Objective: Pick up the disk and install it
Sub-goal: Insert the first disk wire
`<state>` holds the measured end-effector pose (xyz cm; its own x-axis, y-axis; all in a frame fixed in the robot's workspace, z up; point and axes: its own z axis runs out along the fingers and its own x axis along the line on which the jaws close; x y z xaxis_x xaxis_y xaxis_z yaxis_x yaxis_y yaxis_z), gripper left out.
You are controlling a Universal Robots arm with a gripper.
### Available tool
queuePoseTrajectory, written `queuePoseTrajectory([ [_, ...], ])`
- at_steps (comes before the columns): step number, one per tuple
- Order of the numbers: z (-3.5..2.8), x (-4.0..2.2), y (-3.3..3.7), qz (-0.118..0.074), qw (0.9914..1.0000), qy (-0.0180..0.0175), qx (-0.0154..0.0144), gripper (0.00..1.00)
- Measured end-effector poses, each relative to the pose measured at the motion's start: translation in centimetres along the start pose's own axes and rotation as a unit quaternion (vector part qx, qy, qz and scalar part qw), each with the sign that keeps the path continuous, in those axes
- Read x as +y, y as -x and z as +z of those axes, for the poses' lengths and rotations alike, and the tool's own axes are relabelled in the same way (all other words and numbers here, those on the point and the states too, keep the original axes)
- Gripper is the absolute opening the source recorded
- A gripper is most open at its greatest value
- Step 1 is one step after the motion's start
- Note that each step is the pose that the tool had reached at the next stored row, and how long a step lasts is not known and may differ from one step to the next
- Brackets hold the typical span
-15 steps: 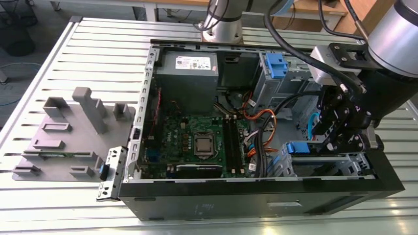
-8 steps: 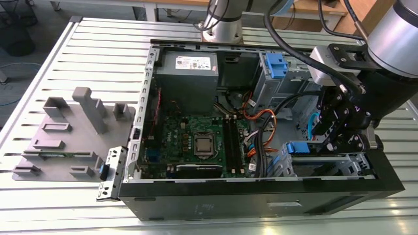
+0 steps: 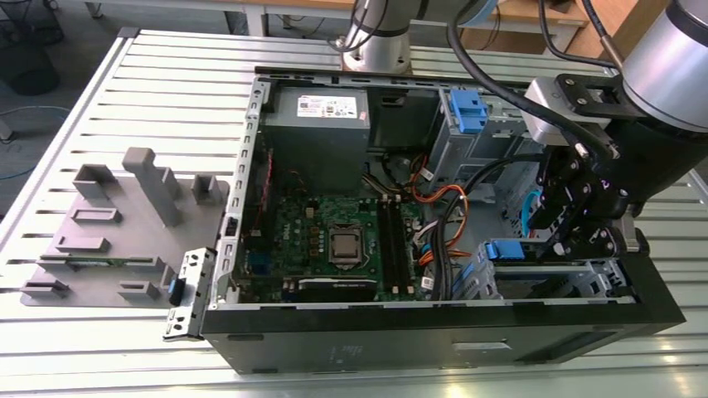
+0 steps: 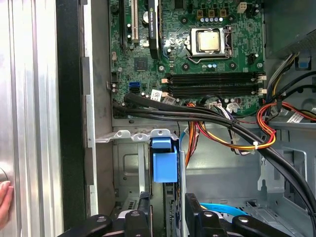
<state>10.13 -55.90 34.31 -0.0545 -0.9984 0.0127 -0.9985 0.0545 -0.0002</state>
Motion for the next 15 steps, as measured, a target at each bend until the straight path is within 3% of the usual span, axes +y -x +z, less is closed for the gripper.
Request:
queuePoseTrajectory([
  [5,-0.54,0.0,-0.01,0.0,1.0,0.0,0.0,0.42],
  [15,-2.47,0.0,-0.03,0.0,1.0,0.0,0.0,0.42],
])
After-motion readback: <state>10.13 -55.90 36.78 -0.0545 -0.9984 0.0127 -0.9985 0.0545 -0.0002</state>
